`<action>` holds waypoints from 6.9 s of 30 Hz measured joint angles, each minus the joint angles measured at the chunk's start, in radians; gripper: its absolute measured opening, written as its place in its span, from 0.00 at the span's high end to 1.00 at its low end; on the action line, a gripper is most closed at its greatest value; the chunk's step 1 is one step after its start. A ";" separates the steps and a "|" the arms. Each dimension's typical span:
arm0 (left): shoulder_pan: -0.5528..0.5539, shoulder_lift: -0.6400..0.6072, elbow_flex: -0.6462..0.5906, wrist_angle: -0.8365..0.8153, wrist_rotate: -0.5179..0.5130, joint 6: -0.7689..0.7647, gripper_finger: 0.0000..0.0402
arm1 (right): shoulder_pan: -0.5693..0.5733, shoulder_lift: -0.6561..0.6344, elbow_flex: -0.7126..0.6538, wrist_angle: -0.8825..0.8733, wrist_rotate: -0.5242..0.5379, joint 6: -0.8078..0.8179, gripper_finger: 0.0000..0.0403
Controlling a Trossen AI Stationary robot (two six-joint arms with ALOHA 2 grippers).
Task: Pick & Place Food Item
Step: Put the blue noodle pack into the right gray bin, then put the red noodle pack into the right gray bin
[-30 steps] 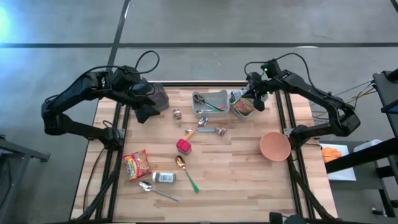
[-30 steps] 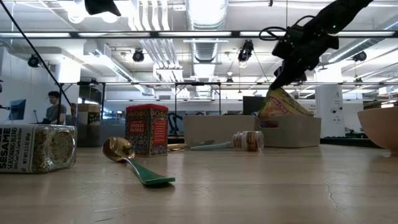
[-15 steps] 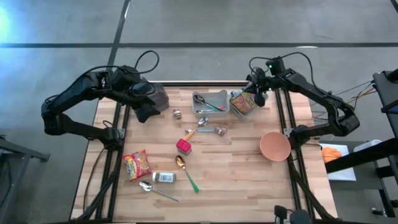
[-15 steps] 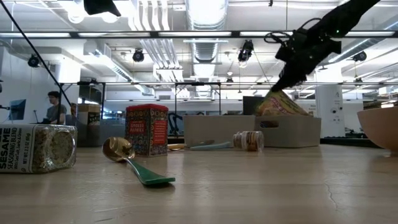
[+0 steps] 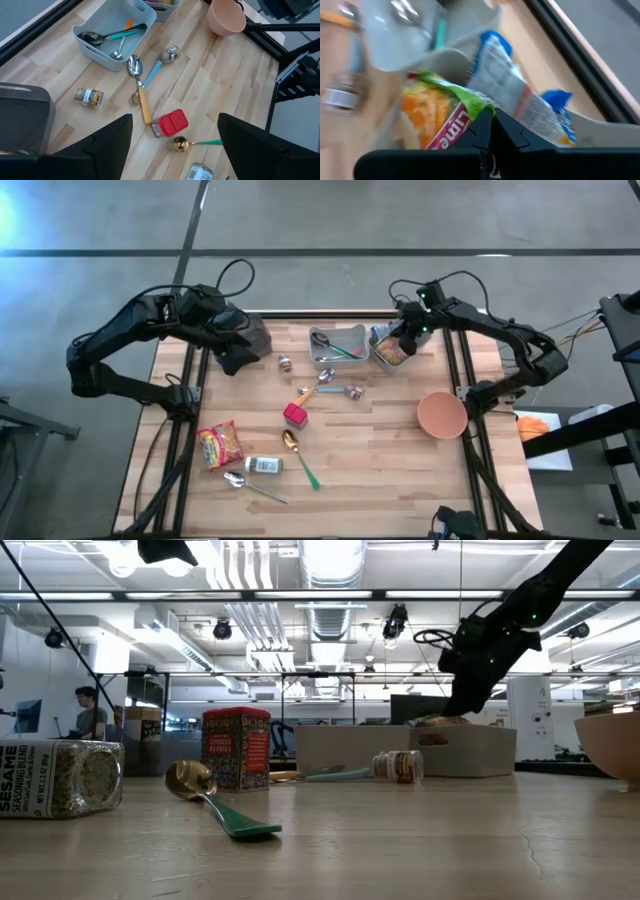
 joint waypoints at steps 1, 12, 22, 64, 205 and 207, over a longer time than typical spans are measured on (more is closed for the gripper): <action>0.000 0.000 0.000 0.000 0.000 0.000 0.26 | 0.003 0.001 0.003 -0.001 0.027 0.008 0.98; 0.000 0.000 0.000 -0.001 -0.003 0.001 0.26 | 0.012 -0.011 0.052 -0.012 0.061 0.053 0.98; 0.000 0.000 0.000 -0.001 -0.003 0.003 0.26 | 0.012 -0.003 0.050 -0.015 0.024 0.125 0.97; -0.002 0.015 -0.144 0.066 -0.021 -0.019 0.26 | 0.130 -0.070 0.384 -0.442 0.008 0.248 0.44; -0.126 0.190 -0.626 0.100 0.311 -0.231 1.00 | 0.400 -0.085 0.266 -0.280 -0.047 0.392 0.44; -0.126 0.141 -0.597 0.100 0.289 -0.268 1.00 | 0.415 -0.085 0.266 -0.203 -0.075 0.448 0.44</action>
